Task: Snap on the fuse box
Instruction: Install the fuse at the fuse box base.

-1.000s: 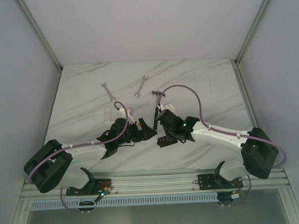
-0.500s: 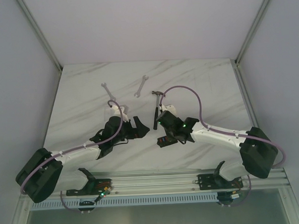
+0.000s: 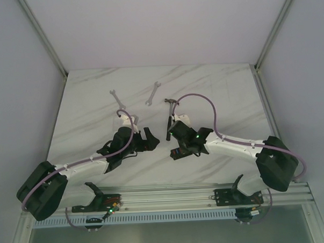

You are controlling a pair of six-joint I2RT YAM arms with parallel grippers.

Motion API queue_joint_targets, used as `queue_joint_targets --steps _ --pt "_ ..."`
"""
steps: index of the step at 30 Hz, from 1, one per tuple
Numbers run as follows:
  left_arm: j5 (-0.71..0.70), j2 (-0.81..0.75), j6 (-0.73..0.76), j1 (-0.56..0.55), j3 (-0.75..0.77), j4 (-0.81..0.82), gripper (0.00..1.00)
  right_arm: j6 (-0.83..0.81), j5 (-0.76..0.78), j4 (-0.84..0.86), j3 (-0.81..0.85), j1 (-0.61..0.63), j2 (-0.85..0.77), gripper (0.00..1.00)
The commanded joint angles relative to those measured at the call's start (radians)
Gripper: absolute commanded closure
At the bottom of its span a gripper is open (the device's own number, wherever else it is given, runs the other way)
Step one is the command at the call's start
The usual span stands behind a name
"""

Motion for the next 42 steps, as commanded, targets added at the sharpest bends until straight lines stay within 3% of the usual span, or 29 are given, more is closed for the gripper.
queue_joint_targets --steps 1,20,42 --pt "-0.022 -0.002 0.020 0.004 0.008 -0.007 0.00 0.018 0.025 -0.013 0.022 0.007 0.023 1.00" --pt "-0.001 0.006 0.013 0.004 0.022 -0.007 0.00 0.004 0.012 -0.034 0.014 0.007 -0.042 1.00" --pt "0.006 -0.005 0.010 0.004 0.017 -0.009 0.00 0.009 -0.012 0.006 0.016 0.015 0.028 1.00"
